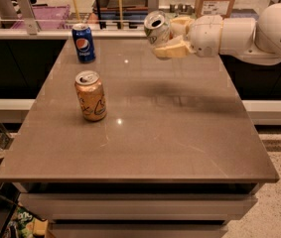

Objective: Place 7up can upright

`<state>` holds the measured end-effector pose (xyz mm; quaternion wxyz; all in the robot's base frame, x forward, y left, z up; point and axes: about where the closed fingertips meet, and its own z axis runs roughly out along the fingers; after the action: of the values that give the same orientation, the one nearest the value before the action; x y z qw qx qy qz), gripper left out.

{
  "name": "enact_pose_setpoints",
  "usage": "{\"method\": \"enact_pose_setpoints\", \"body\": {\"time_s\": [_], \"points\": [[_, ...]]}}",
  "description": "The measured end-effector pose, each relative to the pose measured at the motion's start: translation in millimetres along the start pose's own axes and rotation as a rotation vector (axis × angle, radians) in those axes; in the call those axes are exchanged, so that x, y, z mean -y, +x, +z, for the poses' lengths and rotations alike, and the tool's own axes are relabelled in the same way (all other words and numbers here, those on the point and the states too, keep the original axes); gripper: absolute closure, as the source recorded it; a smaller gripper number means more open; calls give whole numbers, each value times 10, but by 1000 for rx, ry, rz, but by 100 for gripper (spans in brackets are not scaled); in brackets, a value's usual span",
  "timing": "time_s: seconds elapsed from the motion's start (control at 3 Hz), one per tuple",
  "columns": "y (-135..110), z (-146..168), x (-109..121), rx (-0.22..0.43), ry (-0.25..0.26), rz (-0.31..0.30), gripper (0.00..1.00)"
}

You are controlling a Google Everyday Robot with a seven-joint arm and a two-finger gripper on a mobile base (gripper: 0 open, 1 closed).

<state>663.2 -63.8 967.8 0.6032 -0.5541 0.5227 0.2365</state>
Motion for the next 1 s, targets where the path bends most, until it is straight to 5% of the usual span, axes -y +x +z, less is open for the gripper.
{"method": "enact_pose_setpoints", "body": {"time_s": [1.0], "points": [[87,171,-77,104,-68,95,100]]}}
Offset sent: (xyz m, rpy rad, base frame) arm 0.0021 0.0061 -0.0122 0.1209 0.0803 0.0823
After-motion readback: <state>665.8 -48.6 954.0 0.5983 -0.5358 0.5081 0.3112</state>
